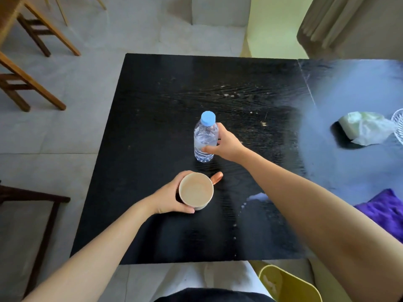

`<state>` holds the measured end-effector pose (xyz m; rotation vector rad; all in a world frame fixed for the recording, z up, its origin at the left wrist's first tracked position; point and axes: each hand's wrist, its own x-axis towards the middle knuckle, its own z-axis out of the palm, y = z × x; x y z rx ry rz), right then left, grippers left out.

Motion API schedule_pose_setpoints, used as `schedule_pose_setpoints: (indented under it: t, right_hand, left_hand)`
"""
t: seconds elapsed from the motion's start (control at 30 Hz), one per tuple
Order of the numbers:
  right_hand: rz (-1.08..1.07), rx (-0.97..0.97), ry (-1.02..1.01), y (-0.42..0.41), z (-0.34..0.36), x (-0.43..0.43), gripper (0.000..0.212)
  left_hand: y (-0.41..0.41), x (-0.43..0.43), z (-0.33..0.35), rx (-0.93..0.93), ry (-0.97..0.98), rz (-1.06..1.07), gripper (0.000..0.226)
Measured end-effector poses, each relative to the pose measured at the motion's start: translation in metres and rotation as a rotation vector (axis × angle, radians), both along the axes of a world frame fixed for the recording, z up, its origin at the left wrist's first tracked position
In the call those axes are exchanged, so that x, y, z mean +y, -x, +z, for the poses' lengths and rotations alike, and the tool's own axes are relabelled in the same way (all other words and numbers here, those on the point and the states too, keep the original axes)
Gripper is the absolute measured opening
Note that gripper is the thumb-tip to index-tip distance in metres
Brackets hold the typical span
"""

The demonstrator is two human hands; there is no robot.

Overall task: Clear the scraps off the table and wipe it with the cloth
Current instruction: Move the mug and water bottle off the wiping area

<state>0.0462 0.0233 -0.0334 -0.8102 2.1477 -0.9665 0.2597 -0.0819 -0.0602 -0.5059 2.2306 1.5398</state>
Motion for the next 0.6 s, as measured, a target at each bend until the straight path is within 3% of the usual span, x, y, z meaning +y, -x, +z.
schedule_pose_setpoints:
  t: [0.33,0.6]
  right_hand:
    - [-0.228,0.008,0.038,0.046,0.03,0.082,0.059]
    - [-0.494,0.036,0.105,0.097,0.078,0.194,0.056]
  left_hand:
    - [0.058,0.013,0.03,0.065,-0.058,0.048,0.096]
    - [0.166,0.073,0.079,0.199,-0.092,-0.102,0.095]
